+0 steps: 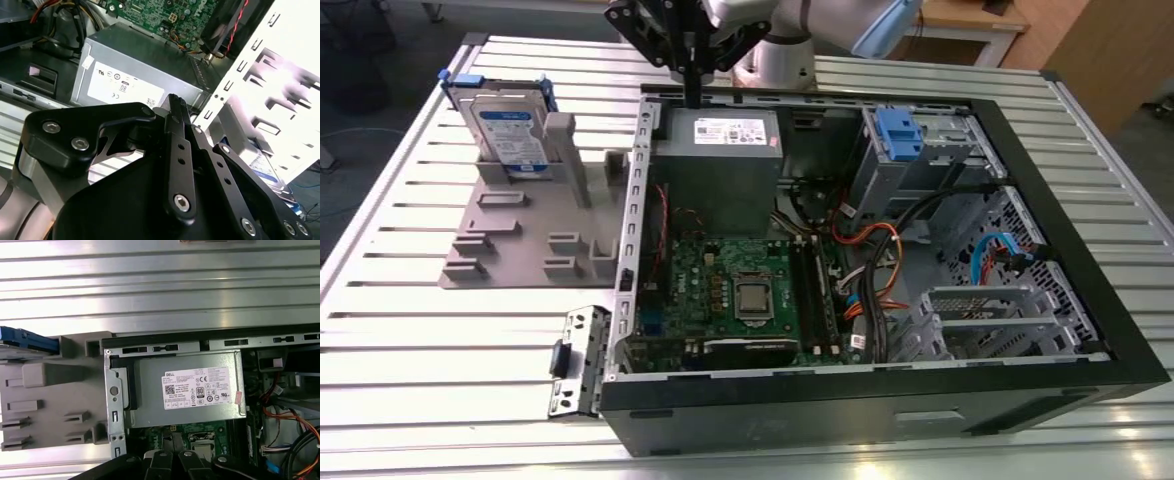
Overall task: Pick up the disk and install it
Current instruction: 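Reach for the disk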
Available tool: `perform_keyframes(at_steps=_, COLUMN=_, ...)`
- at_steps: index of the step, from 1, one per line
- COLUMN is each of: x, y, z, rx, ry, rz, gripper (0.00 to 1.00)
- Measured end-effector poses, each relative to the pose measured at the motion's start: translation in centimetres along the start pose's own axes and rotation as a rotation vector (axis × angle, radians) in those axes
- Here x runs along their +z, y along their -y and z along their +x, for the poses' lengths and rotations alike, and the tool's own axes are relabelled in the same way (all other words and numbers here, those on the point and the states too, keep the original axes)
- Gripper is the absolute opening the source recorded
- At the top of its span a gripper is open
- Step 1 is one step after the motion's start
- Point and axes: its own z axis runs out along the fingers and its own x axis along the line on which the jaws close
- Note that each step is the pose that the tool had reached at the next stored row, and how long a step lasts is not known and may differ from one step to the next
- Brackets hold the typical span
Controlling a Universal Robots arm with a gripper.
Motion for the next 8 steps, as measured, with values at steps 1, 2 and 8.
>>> perform_keyframes(at_steps=1, x=-0.01, y=0.01, z=0.16, rx=0.000, ry=0.0000, rz=0.0000, gripper=0.10)
perform_keyframes(at_steps=2, x=-0.01, y=0.02, z=0.30, rx=0.000, ry=0.0000, rz=0.0001, gripper=0.10)
perform_keyframes(at_steps=8, x=-0.02, y=0.08, z=1.12, rx=0.000, ry=0.0000, rz=0.0000, gripper=0.10)
